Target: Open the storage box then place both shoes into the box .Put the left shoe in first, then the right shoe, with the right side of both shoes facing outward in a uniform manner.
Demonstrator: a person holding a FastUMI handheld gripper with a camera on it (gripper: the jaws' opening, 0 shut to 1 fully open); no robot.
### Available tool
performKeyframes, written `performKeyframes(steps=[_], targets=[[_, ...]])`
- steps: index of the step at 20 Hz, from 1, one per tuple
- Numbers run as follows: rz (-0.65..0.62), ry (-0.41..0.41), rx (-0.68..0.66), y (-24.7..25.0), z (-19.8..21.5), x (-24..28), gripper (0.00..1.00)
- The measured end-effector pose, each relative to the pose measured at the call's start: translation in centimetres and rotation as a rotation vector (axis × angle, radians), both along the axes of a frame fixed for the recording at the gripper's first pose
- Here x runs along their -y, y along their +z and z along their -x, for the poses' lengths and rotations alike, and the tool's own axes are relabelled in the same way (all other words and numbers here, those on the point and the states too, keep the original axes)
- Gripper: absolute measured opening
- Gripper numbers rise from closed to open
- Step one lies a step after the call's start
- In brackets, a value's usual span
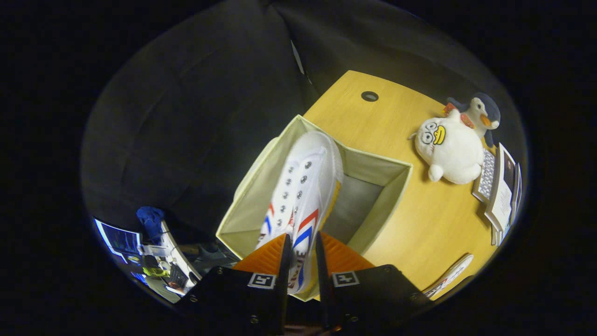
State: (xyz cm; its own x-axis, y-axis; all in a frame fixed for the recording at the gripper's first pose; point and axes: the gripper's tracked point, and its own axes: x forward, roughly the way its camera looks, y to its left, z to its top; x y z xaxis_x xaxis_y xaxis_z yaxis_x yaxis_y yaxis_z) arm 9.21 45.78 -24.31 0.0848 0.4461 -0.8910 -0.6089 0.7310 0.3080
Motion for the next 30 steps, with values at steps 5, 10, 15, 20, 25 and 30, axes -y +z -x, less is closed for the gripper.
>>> performKeyframes(steps=[5,10,15,20,25,30], targets=[[-0.022,0.004,0.080,3.3,-2.0,1.0,0.87],[-0.049,-0.057,0.073,5.0,-3.0,5.3,0.87],[-0.062,-0.135,0.065,5.5,-3.5,11.4,0.87],[-0.051,-0.250,0.062,4.3,-4.3,19.0,0.87],[-0.038,-0.383,0.039,2.1,-4.5,26.8,0.87],[-0.030,-0.486,0.021,1.0,-4.3,33.1,0.87]])
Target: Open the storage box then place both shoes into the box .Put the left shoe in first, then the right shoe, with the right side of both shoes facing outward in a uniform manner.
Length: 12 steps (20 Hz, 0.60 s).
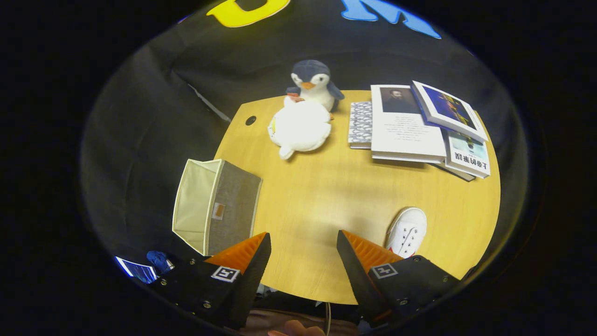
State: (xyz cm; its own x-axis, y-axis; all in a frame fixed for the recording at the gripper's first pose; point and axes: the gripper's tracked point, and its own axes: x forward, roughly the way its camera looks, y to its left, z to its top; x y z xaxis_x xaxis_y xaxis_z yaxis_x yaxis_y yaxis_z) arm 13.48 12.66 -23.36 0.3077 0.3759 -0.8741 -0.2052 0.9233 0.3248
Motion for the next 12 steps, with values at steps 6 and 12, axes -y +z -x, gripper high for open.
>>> performKeyframes(steps=[6,12], targets=[[0.030,-0.100,-0.024,-2.6,0.5,6.9,0.87],[0.052,-0.184,-0.063,-5.0,2.1,12.2,0.87]])
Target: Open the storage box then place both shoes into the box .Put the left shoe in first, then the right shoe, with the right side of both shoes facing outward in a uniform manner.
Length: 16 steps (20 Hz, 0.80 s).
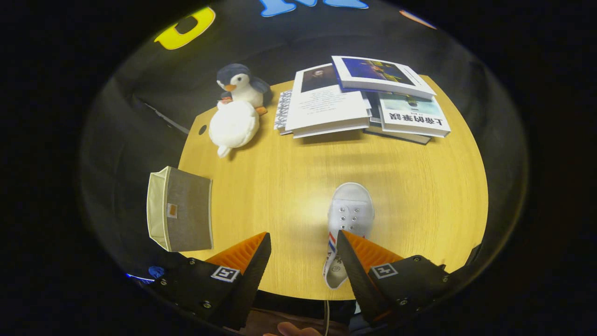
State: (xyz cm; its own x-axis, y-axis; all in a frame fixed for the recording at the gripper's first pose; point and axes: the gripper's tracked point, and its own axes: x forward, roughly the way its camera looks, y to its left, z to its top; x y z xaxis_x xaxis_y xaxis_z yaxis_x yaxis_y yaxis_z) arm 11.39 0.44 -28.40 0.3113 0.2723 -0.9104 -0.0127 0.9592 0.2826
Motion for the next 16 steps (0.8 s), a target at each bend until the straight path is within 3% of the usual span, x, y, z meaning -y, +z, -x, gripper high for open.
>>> performKeyframes(steps=[16], targets=[[0.049,-0.039,-0.167,-8.2,5.4,5.8,0.87]])
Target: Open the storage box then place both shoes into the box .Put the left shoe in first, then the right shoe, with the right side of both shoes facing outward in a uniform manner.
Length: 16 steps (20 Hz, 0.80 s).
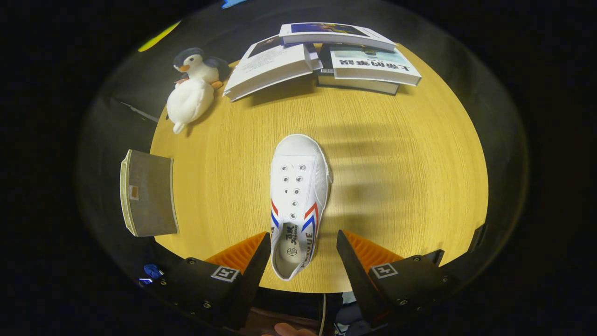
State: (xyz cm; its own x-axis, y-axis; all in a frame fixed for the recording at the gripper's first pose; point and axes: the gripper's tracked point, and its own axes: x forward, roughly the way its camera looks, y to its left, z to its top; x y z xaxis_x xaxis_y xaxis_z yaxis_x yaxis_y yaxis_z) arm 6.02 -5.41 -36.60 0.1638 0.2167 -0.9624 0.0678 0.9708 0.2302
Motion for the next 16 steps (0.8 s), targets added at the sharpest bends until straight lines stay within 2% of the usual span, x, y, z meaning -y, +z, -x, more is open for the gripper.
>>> performKeyframes(steps=[7,12,14,16], targets=[[0.034,0.043,-0.058,-4.1,0.5,0.2,0.87],[0.101,0.121,-0.072,-6.0,-0.2,0.4,0.86],[0.067,0.135,-0.066,-6.4,-0.3,-0.5,0.74],[0.082,0.152,-0.074,-6.7,-0.2,-0.5,0.35]])
